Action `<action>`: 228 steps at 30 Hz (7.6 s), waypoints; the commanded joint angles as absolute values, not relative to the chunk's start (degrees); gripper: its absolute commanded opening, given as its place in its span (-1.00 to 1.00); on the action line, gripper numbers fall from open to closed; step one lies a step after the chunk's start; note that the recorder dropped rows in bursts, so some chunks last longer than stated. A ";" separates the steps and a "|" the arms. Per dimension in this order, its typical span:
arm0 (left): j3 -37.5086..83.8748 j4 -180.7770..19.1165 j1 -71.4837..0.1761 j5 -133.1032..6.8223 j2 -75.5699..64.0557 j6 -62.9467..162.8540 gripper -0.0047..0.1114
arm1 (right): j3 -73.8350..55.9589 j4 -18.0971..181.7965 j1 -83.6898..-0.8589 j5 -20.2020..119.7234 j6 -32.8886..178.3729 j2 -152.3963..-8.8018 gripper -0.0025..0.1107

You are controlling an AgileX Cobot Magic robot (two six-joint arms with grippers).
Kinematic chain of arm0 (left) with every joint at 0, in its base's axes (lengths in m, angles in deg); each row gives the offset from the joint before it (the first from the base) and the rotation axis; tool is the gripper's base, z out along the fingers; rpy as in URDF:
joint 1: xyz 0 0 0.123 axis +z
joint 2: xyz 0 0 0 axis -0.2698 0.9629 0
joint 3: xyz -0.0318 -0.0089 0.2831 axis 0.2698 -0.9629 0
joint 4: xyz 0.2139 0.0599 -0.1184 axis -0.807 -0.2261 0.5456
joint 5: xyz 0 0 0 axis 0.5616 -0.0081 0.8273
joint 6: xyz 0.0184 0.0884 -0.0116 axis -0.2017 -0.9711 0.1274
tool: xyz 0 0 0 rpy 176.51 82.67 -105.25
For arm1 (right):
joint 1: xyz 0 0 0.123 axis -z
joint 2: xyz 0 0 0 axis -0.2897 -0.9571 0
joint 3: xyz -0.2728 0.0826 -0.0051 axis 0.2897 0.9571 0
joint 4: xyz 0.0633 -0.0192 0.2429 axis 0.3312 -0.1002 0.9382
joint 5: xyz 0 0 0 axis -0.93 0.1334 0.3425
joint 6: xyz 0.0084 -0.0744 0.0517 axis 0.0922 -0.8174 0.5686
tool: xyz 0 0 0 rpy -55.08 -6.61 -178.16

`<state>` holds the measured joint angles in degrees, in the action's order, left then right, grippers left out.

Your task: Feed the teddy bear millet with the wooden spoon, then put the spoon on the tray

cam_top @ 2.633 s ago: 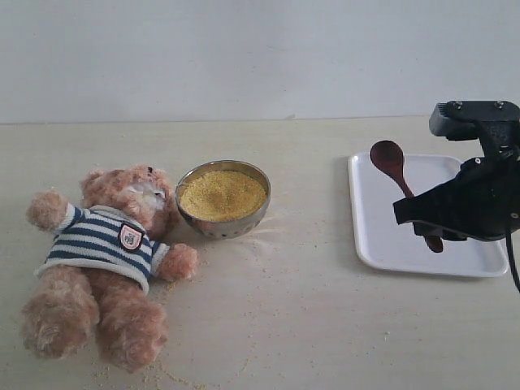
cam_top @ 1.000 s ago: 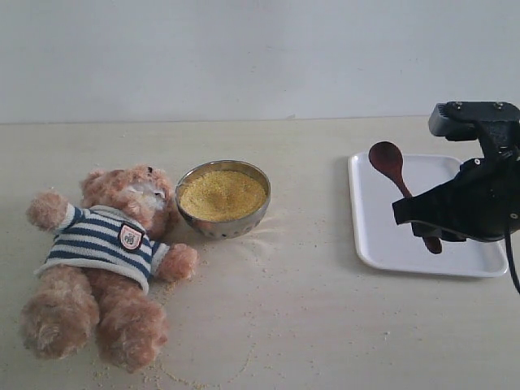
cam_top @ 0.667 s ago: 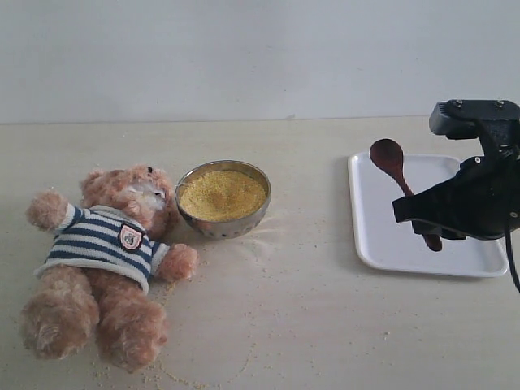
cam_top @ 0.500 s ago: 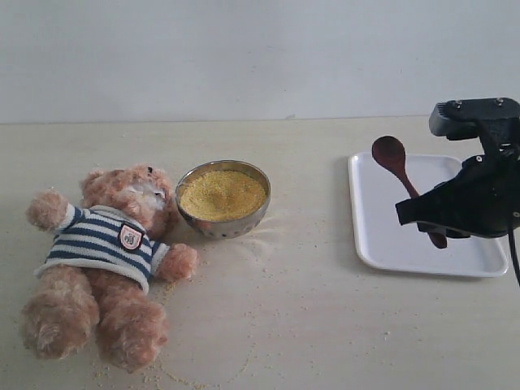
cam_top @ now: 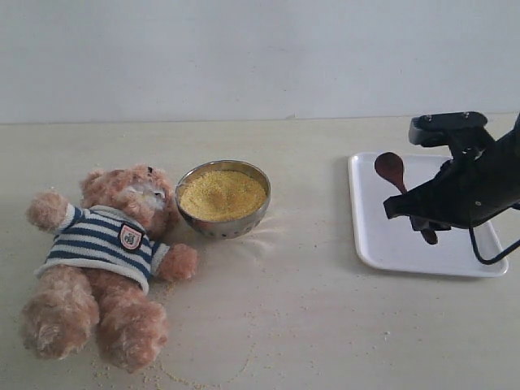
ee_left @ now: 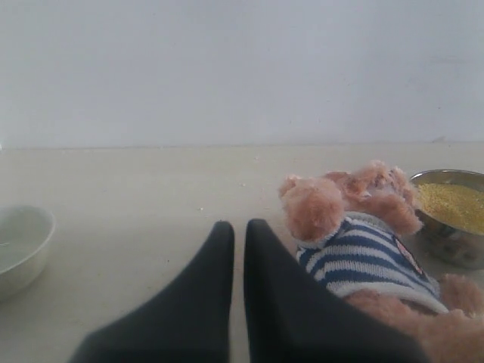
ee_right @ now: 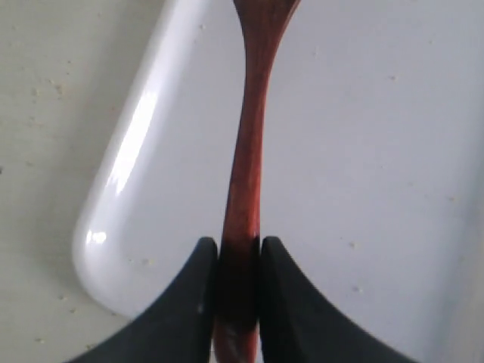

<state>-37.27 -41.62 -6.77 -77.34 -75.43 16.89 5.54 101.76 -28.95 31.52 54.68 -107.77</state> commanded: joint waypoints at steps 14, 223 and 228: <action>-37.51 -41.02 -7.07 -76.37 -75.57 16.66 -0.83 | 4.40 98.52 -28.64 31.79 56.44 -112.12 -0.96; -37.51 -76.40 -11.33 -83.69 -75.57 56.97 -0.83 | 55.96 81.85 -12.14 31.35 71.61 -8.80 -0.96; -37.51 -76.40 -11.33 -83.69 -75.57 56.97 -0.83 | 55.96 81.85 -12.14 31.35 71.61 -8.80 -0.96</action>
